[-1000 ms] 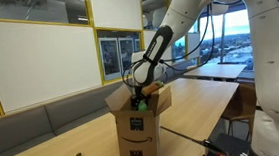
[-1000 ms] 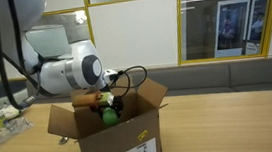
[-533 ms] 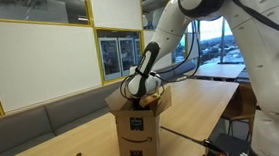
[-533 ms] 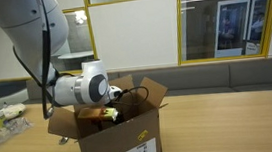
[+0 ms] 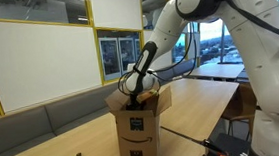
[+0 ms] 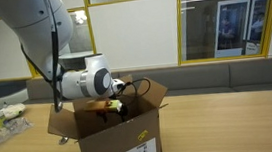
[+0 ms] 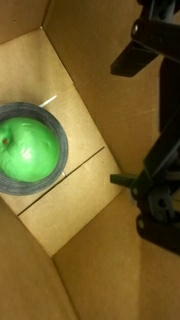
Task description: Pick up the masking tape, the green object and the shifting spanner from the table and put them in the carton box, then push the box to the left
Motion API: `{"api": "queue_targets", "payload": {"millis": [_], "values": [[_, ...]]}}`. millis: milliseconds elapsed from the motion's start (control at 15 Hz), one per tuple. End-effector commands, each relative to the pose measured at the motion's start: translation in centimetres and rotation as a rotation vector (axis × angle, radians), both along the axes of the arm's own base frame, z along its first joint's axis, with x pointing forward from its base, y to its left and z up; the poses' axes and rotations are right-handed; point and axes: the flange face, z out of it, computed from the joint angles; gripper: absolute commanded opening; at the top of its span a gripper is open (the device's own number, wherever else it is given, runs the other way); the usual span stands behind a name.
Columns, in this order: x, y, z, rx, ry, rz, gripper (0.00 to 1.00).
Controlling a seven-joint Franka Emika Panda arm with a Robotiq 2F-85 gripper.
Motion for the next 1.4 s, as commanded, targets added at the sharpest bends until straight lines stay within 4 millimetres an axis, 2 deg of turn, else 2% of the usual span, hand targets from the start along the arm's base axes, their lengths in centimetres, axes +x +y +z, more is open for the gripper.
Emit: {"api": "queue_targets", "payload": {"millis": [0,267,467,800,933,1067,1200,1333], "values": [[0.4,-0.3,4.6,-0.046,-0.063,0.016,1.0],[0.6,0.5,9.5,-0.079,-0.147,0.055,1.0],[1.1,2.2,13.3,-0.09,-0.218,0.086,1.0],[1.7,6.4,19.8,-0.142,-0.333,0.144,1.0],[1.5,8.5,21.9,-0.139,-0.378,0.172,1.0],[1.5,11.0,22.8,-0.12,-0.404,0.202,1.0],[1.5,13.5,23.0,-0.078,-0.414,0.231,1.0],[1.4,16.1,22.3,-0.023,-0.405,0.264,1.0]]}}
